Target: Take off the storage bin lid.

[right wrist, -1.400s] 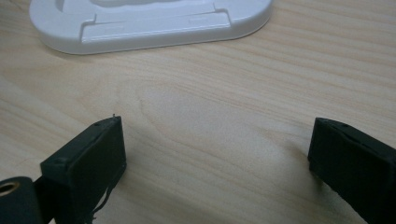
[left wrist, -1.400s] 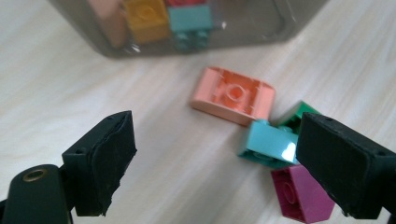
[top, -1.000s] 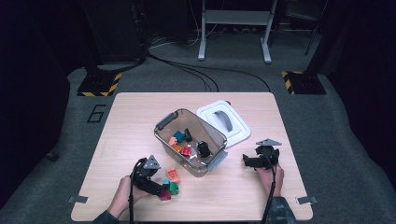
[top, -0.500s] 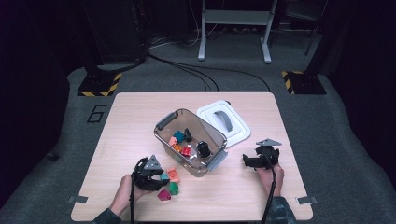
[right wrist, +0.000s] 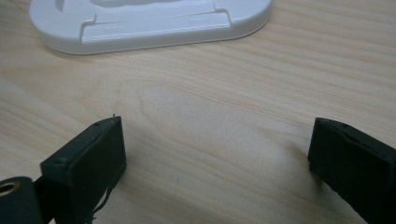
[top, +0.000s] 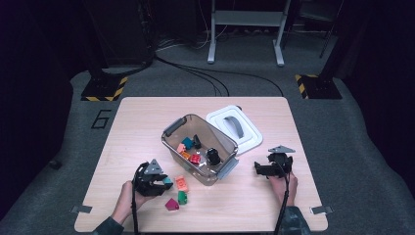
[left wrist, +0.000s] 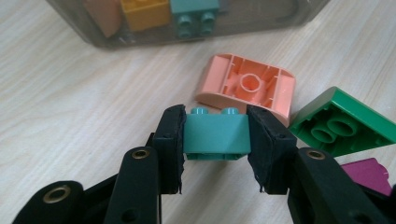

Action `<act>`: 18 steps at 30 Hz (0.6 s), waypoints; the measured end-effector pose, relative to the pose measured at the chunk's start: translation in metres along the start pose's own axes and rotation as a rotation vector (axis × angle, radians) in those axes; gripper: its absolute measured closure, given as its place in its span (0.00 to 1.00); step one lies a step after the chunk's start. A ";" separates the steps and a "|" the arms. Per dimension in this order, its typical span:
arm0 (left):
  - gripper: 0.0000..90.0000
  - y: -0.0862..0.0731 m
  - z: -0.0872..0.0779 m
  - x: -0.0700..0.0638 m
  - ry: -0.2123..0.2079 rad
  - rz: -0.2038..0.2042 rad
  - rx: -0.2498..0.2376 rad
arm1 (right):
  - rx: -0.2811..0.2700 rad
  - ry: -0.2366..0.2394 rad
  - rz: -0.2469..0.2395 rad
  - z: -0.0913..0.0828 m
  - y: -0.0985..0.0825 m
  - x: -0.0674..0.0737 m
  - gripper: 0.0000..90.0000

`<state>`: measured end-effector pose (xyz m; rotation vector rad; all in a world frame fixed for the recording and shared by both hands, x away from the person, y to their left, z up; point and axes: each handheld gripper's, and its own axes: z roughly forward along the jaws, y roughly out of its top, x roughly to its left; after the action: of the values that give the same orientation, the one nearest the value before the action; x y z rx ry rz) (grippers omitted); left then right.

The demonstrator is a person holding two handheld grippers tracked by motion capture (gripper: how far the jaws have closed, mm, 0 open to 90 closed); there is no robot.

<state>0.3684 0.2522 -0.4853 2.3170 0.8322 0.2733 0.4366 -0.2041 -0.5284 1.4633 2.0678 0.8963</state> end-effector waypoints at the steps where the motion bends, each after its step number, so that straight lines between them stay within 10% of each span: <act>1: 0.65 0.000 -0.001 0.001 0.010 0.006 -0.005 | 0.000 0.000 0.000 0.000 0.000 0.000 0.04; 18: 0.65 0.022 -0.030 0.019 0.068 -0.023 -0.064 | 0.000 0.000 0.000 0.000 0.000 0.000 0.04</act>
<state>0.3821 0.2664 -0.4487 2.2481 0.8701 0.3652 0.4366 -0.2041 -0.5284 1.4635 2.0673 0.8966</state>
